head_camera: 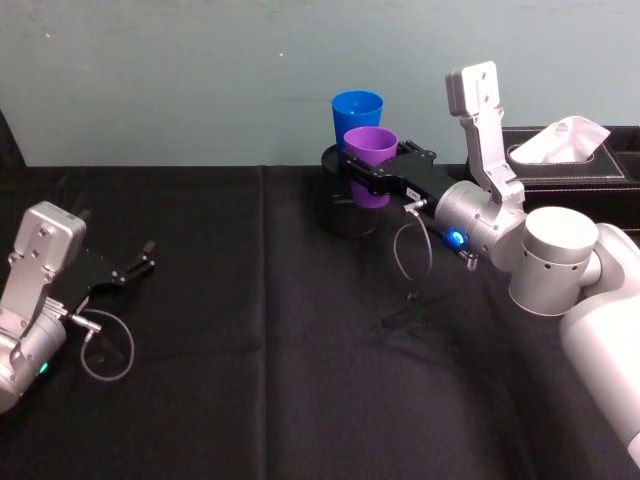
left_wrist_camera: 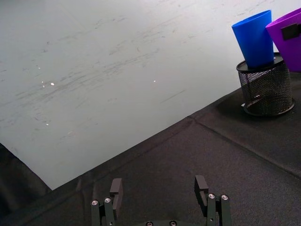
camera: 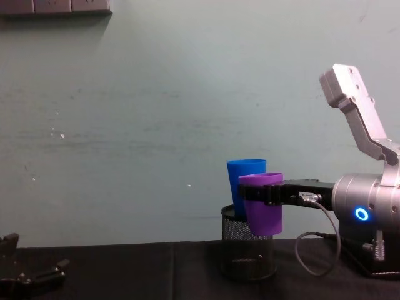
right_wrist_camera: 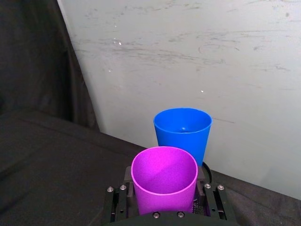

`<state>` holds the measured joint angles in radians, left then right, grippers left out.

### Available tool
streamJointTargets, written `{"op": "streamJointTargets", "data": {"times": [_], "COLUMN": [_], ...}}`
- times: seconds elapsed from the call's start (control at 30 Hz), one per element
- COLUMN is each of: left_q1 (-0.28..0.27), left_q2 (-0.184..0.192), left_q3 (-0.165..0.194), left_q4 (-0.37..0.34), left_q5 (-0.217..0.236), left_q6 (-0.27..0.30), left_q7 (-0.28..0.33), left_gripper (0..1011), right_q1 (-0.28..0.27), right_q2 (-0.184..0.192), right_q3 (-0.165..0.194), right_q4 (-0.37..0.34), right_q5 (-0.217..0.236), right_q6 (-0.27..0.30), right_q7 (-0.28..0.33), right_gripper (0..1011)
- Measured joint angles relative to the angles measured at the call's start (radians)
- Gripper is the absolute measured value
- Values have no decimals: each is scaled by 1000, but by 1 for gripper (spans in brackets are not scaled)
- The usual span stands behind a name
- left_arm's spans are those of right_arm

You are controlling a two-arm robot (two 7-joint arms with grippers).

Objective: Pick up one cup with a gripper and tap it against the other cup.

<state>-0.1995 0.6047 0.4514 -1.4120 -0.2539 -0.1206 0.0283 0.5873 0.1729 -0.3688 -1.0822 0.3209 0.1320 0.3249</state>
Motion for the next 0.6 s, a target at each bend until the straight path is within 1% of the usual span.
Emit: {"op": "streamJointTargets", "data": {"times": [0.6], "left_q1": [0], "left_q2": [0], "left_q3": [0], "left_q4": [0], "left_q5": [0], "left_q6": [0], "left_q7": [0], "left_gripper": [1000], "right_q1": [0], "right_q2": [0], "right_q3": [0], "right_q4": [0], "right_q5": [0], "right_q6": [0], "right_q7": [0], "right_gripper": [730]}}
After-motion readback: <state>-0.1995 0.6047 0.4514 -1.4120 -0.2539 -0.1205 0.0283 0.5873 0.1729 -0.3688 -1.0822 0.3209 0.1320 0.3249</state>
